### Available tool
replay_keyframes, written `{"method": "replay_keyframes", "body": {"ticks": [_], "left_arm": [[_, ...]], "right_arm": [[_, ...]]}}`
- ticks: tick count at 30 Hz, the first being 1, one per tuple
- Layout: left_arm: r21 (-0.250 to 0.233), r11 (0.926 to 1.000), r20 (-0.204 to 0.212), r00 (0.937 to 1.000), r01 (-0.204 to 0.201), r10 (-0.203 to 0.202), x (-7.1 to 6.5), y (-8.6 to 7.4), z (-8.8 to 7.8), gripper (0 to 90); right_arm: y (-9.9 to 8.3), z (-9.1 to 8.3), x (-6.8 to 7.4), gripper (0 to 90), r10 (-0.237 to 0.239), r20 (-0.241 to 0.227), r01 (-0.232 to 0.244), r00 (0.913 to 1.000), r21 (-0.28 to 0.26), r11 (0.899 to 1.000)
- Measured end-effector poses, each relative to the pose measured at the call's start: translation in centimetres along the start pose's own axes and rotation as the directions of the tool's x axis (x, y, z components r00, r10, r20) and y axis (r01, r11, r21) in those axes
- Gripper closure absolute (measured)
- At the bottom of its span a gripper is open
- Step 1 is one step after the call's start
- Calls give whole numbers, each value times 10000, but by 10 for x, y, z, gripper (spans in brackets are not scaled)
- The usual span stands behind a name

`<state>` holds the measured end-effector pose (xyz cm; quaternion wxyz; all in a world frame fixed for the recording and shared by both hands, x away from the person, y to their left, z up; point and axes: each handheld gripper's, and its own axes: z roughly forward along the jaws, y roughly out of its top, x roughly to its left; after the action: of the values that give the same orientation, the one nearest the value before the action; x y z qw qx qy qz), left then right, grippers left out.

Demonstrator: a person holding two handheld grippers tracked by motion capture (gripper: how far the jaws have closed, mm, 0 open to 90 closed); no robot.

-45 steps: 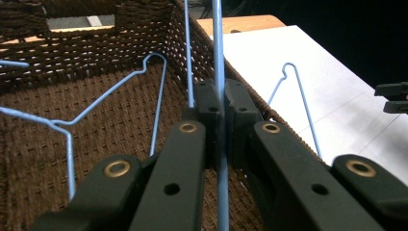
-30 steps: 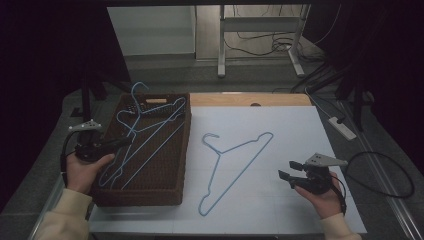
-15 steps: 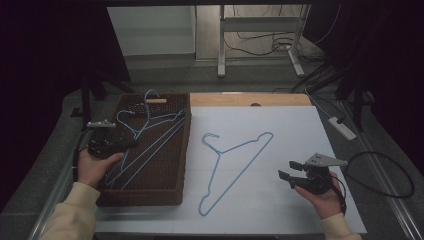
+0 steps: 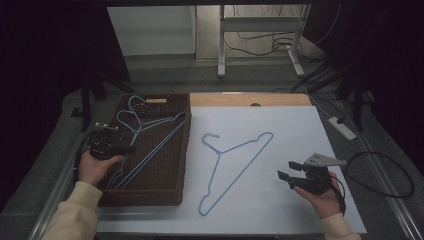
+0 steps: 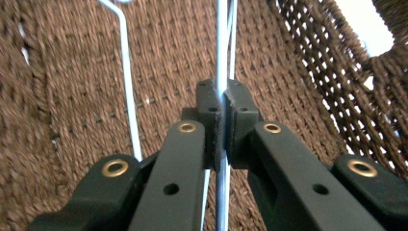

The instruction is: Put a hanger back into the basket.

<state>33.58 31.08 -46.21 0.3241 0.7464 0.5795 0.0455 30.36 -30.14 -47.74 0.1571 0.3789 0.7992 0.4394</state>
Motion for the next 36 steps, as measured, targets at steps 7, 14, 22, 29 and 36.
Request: {"method": "replay_keyframes", "body": {"ticks": [7, 14, 22, 29, 36], "left_arm": [[466, 9987, -988, 9947, -222, 267, -3, 1, 5, 864], [532, 9947, -2200, 9705, -885, 981, -9, 0, 6, 664], [-1566, 9752, -1274, 9823, -1566, 1373, -28, -7, -26, 453], [-2908, 9309, -363, 9748, -2211, 2201, -55, -22, -49, 383], [-3668, 8990, 112, 9652, -2391, 2613, -78, -40, -50, 352]], "right_arm": [[0, 1, 0, 397, 21, -13, -21, 10000, 40, 10000], [-1, 0, 0, 396, -48, 53, 48, 10000, 99, 9999], [-1, 1, 0, 396, -77, 55, 76, 10000, 106, 9999], [-1, 3, -1, 391, -22, 26, 22, 10000, 193, 9998], [0, 9, -1, 389, -33, -65, 35, 10000, 310, 9995]]}}
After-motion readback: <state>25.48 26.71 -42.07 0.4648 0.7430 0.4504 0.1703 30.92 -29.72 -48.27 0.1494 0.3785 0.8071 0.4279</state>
